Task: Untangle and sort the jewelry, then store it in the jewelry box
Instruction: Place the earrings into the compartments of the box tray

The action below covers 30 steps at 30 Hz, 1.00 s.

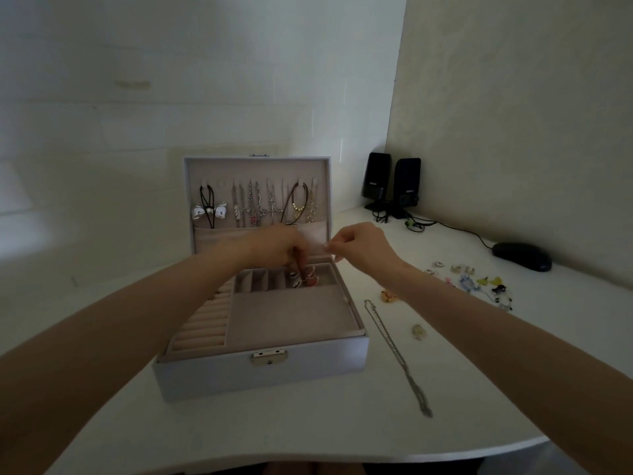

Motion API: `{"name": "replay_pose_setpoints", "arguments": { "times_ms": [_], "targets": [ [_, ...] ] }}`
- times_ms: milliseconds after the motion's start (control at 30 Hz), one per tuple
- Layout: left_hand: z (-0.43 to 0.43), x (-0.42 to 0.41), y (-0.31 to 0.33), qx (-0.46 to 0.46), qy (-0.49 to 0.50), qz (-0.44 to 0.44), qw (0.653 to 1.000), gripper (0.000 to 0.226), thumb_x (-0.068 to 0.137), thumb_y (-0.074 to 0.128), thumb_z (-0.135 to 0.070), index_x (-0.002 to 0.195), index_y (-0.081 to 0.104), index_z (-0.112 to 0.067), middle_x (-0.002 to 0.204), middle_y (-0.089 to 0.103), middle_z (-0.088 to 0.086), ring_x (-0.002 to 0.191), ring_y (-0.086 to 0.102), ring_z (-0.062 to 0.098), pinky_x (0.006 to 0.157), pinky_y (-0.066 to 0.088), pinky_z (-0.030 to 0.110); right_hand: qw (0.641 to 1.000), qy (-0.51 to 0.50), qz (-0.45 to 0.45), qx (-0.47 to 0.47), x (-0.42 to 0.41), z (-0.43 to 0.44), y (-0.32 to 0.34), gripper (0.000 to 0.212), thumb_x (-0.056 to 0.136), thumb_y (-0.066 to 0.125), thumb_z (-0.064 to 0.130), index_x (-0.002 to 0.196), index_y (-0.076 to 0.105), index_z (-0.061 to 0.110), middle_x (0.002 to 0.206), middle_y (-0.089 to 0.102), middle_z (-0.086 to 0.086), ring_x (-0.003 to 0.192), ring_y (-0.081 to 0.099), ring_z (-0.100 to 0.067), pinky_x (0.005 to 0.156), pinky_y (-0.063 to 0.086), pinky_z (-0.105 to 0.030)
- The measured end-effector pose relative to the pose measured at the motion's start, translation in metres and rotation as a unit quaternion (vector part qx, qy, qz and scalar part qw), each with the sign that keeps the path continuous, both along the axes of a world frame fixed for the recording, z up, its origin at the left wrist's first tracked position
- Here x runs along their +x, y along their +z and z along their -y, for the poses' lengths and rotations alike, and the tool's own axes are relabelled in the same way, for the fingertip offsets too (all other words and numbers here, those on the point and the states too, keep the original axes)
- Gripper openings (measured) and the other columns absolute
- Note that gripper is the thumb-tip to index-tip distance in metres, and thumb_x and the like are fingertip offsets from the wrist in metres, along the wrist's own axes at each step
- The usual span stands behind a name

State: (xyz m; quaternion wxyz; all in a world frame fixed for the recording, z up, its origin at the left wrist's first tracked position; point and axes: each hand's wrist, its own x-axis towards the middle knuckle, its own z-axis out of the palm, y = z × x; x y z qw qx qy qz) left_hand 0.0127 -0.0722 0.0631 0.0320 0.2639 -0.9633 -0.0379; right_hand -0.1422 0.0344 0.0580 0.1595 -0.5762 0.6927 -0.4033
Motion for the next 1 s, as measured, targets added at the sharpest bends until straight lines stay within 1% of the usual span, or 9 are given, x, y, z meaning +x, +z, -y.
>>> {"name": "replay_pose_setpoints", "arguments": {
  "times_ms": [100,233,400,467,533,600,733,900,1000],
  "targets": [
    [-0.003,-0.002,0.000,-0.022,0.015,0.011,1.000,0.014,0.085,0.065,-0.010,0.096,0.070,-0.017,0.089,0.055,-0.007,0.084,0.050,0.008,0.078,0.044,0.024,1.000,-0.004,0.009,0.004,-0.017,-0.007,0.002,0.019,0.085,0.069,0.026,0.085,0.075,0.008,0.073,0.069,-0.003,0.080,0.064,-0.014,0.077,0.048,-0.026],
    [-0.006,-0.005,0.002,-0.012,0.018,0.005,1.000,0.015,0.085,0.067,-0.011,0.098,0.071,-0.016,0.085,0.056,-0.009,0.080,0.051,0.005,0.064,0.035,0.012,1.000,-0.007,0.006,0.019,-0.030,-0.015,-0.003,0.018,0.085,0.068,0.026,0.084,0.075,0.009,0.070,0.068,-0.002,0.076,0.062,-0.012,0.076,0.049,-0.029],
    [-0.014,-0.014,0.012,-0.049,0.038,-0.014,0.998,0.005,0.085,0.066,-0.028,0.089,0.066,-0.031,0.081,0.054,-0.023,0.083,0.050,0.003,0.076,0.040,0.024,0.999,-0.012,-0.010,0.032,-0.042,-0.025,-0.012,0.016,0.086,0.067,0.025,0.086,0.073,0.010,0.071,0.068,-0.002,0.044,0.050,0.007,0.053,0.034,-0.018],
    [-0.026,-0.024,0.017,-0.052,0.022,-0.025,0.998,0.002,0.089,0.061,-0.031,0.090,0.062,-0.030,0.080,0.052,-0.022,0.084,0.053,0.004,0.070,0.041,0.022,0.998,-0.014,-0.044,0.045,-0.050,-0.030,-0.010,0.012,0.085,0.068,0.022,0.086,0.072,0.012,0.075,0.069,-0.003,0.057,0.058,0.004,0.059,0.044,-0.022],
    [-0.042,-0.038,0.018,-0.041,0.001,-0.035,0.999,0.011,0.091,0.058,-0.033,0.094,0.062,-0.023,0.086,0.057,-0.014,0.082,0.054,0.006,0.069,0.042,0.021,0.993,-0.019,-0.093,0.074,-0.062,-0.037,-0.008,0.004,0.084,0.069,0.016,0.081,0.071,0.017,0.080,0.070,-0.001,0.075,0.067,-0.012,0.073,0.055,-0.031],
    [-0.060,-0.055,0.015,-0.022,-0.024,-0.032,0.999,0.018,0.092,0.057,-0.036,0.095,0.062,-0.020,0.091,0.062,-0.008,0.083,0.053,0.008,0.076,0.043,0.026,0.982,-0.014,-0.140,0.127,-0.076,-0.045,-0.007,0.015,0.082,0.070,0.010,0.075,0.067,0.023,0.084,0.070,-0.001,0.075,0.068,-0.018,0.075,0.058,-0.037],
    [-0.092,-0.095,-0.006,-0.013,-0.058,0.010,0.998,0.025,0.091,0.058,-0.038,0.096,0.062,-0.014,0.094,0.064,-0.003,0.083,0.050,0.009,0.075,0.040,0.026,0.953,0.007,-0.189,0.236,-0.097,-0.064,-0.010,0.014,0.078,0.073,0.006,0.080,0.070,0.018,0.091,0.068,-0.003,0.082,0.064,-0.015,0.078,0.051,-0.027],
    [-0.111,-0.132,-0.026,0.053,-0.040,0.056,0.996,0.038,0.088,0.061,-0.044,0.104,0.060,-0.009,0.098,0.064,0.001,0.089,0.057,0.019,0.076,0.040,0.028,0.946,-0.021,-0.230,0.230,-0.117,-0.074,-0.016,0.016,0.076,0.075,0.004,0.082,0.071,0.019,0.090,0.065,0.004,0.086,0.059,-0.009,0.076,0.045,-0.023],
    [-0.117,-0.143,-0.034,0.074,-0.029,0.066,0.995,0.039,0.089,0.061,-0.039,0.105,0.063,-0.004,0.105,0.066,0.011,0.096,0.060,0.025,0.074,0.041,0.027,0.937,-0.048,-0.258,0.229,-0.130,-0.077,-0.018,0.017,0.075,0.077,0.007,0.089,0.073,0.017,0.104,0.069,0.002,0.094,0.062,-0.012,0.083,0.050,-0.027]
  ]
}}
